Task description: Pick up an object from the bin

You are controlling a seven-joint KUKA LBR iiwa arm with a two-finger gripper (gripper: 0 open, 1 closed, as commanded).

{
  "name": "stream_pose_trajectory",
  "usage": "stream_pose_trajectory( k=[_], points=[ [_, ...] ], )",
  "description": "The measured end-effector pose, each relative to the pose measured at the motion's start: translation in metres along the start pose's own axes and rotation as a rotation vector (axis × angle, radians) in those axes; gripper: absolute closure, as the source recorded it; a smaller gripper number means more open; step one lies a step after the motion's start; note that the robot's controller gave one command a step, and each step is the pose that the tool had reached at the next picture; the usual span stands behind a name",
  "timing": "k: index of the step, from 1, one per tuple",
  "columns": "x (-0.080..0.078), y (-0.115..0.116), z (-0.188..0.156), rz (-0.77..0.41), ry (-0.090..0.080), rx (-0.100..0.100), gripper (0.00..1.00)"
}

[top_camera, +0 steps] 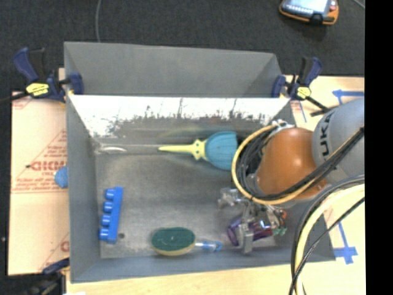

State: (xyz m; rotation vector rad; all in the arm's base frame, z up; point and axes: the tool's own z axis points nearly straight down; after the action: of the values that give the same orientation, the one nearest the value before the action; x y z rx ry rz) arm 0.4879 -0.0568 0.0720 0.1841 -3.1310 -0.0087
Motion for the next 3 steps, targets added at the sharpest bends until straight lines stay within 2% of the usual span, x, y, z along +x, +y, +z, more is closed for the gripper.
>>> stream_pose_trajectory(
  k=[1, 2, 3],
  points=[
    [0.008, -0.062, -0.004, -0.205, 0.0, -0.009, 1.0],
    [0.008, -0.062, -0.004, -0.205, 0.0, -0.009, 1.0],
    [-0.004, -0.062, -0.013, -0.489, 0.007, -0.015, 1.0]
  ],
)
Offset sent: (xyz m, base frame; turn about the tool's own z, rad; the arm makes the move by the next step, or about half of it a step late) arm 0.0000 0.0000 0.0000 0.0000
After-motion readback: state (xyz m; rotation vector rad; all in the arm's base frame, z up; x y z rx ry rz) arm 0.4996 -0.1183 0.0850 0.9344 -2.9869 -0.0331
